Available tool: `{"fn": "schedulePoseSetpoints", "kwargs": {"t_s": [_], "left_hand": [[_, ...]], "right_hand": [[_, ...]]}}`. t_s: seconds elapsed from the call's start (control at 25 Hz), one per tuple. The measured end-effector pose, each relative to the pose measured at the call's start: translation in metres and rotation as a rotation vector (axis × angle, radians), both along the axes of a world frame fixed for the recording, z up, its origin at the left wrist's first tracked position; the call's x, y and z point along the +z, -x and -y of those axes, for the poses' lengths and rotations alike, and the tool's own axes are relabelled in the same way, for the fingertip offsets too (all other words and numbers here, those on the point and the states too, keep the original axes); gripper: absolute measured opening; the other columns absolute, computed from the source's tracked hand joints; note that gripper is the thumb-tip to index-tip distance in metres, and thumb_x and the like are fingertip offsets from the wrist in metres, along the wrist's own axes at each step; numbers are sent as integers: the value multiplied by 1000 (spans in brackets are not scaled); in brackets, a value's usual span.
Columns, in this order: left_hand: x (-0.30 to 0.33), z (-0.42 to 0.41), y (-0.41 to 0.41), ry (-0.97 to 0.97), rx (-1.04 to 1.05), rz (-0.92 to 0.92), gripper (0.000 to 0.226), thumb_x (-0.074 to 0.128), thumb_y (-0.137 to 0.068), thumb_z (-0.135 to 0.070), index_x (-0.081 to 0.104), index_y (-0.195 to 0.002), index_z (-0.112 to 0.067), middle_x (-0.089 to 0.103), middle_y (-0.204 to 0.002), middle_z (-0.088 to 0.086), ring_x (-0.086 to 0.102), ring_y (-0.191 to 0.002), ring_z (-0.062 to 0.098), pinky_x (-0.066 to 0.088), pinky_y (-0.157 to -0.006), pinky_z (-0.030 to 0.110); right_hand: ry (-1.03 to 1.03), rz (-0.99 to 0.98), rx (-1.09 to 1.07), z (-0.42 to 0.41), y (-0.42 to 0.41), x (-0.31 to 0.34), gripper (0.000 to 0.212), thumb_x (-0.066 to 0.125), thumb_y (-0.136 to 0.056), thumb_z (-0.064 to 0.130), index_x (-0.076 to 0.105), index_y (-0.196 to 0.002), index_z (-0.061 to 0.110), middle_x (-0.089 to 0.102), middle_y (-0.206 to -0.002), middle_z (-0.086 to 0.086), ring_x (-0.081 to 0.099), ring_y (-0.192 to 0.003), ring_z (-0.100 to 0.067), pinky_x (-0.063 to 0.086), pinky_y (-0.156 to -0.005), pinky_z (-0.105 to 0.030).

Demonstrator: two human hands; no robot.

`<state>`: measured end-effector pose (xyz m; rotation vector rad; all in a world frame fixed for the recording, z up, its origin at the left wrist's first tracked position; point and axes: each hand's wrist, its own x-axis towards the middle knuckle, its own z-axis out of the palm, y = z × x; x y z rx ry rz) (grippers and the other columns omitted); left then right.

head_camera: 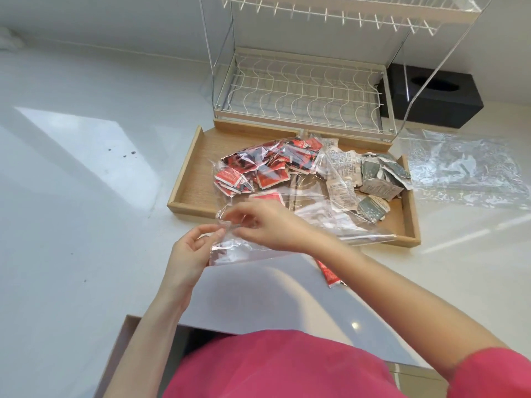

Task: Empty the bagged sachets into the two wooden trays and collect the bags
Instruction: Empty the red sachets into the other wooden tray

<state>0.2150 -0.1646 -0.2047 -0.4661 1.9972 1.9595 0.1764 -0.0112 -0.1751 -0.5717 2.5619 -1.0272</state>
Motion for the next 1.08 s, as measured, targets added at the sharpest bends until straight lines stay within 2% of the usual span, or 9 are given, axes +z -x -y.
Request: {"fn": "schedulePoseSetpoints", "kwargs": {"t_s": [0.12,0.28,0.36,0.44,0.56,0.64,0.72,0.88,1.08], "left_hand": [[-1,-1,-1,-72,82,14,2,59,-83,-22,61,-84,-22,66,-60,-11,54,-49,2,45,-54,18],[0,-10,-3,-206,90,30,17,48,-90,-19,60,-101,-14,65,-58,-11,57,-51,1,46,-47,13],[1,-13,-1,-282,84,37,27,45,-91,-27,62,-105,-11,70,-76,-6,64,-66,8,52,-58,21],[3,-14,1,-312,99,54,38,47,-85,-41,63,-105,-13,69,-88,1,63,-76,15,50,-67,27],[2,-13,0,-234,110,28,41,49,-76,-50,63,-96,-17,64,-75,-4,54,-67,12,42,-61,25],[1,-14,0,-244,111,14,42,50,-76,-51,62,-97,-17,62,-79,-1,49,-68,14,38,-60,26],[-2,-14,1,-248,141,23,34,51,-81,-46,61,-93,-16,55,-77,4,43,-65,15,37,-56,24],[-8,-10,3,-264,301,68,22,49,-90,-30,54,-74,-16,41,-45,-8,35,-38,3,34,-38,12],[-9,-3,7,-157,353,32,23,48,-91,-25,47,-71,-15,34,-34,-9,27,-32,3,28,-36,13]], "right_hand": [[87,-4,34,9,-5,-8,35,58,-83,12,55,-118,14,58,-110,-12,53,-93,-14,37,-80,-18],[121,-109,162,3,-7,-9,43,56,-82,5,57,-120,25,51,-117,-7,51,-106,-19,44,-92,-34],[103,-190,226,2,-6,-9,39,55,-82,2,61,-115,22,52,-120,-10,52,-105,-23,47,-89,-41],[77,-293,267,2,-3,-8,31,57,-81,2,66,-107,17,54,-120,-12,53,-101,-23,48,-87,-39],[31,-375,318,1,1,-5,17,61,-81,7,67,-97,11,56,-117,-14,56,-97,-25,46,-82,-32],[19,-408,333,1,3,-4,12,63,-80,10,66,-92,9,58,-114,-14,57,-96,-26,46,-81,-33],[31,-445,330,2,4,-4,10,61,-81,14,65,-87,8,61,-111,-13,59,-95,-27,47,-81,-34],[53,-516,295,-2,-2,-3,14,53,-83,17,62,-81,6,67,-105,-9,62,-94,-27,45,-80,-34],[-30,-534,290,-10,-7,-5,14,48,-86,19,60,-87,11,66,-82,0,56,-80,-18,37,-80,-29]]}}
